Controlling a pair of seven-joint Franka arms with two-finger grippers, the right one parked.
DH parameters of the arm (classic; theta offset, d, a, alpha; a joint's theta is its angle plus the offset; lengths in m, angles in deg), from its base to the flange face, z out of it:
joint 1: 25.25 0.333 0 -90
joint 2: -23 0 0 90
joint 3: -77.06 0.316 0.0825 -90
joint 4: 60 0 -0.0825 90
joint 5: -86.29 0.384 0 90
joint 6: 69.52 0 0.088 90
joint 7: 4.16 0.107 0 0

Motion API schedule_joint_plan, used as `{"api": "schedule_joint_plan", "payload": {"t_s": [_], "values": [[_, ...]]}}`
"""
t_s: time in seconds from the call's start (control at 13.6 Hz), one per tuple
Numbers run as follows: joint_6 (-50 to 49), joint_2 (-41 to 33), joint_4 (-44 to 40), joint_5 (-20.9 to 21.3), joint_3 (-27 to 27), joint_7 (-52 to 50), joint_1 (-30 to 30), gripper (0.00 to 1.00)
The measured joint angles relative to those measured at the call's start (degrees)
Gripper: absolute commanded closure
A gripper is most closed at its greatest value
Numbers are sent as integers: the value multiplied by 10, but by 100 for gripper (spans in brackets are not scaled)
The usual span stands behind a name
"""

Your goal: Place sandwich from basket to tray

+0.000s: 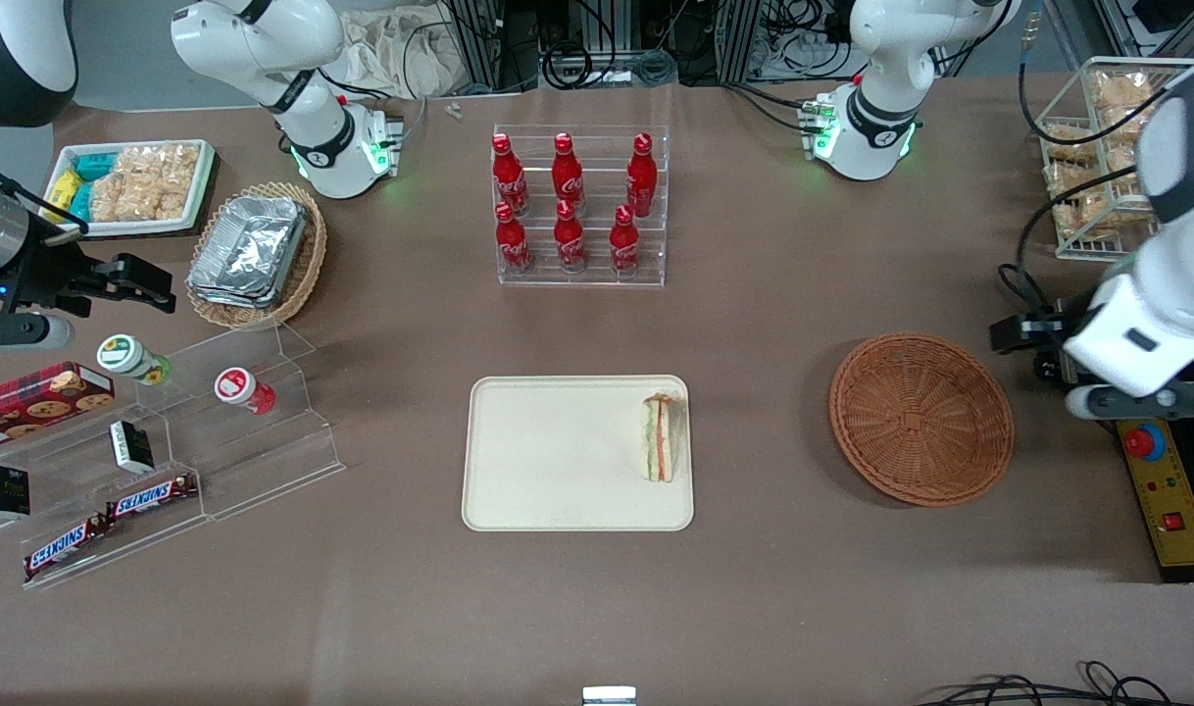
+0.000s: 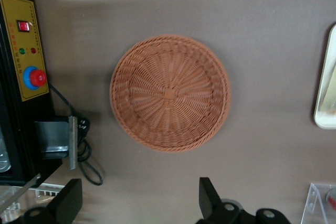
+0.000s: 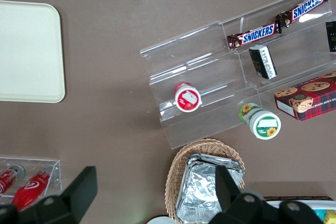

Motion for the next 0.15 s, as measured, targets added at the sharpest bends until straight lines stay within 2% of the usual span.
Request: {"api": "schedule_joint_plan", "payload": {"t_s": [0.15], "values": [[-4,-20,1,-33,105,51,-45,0]]}}
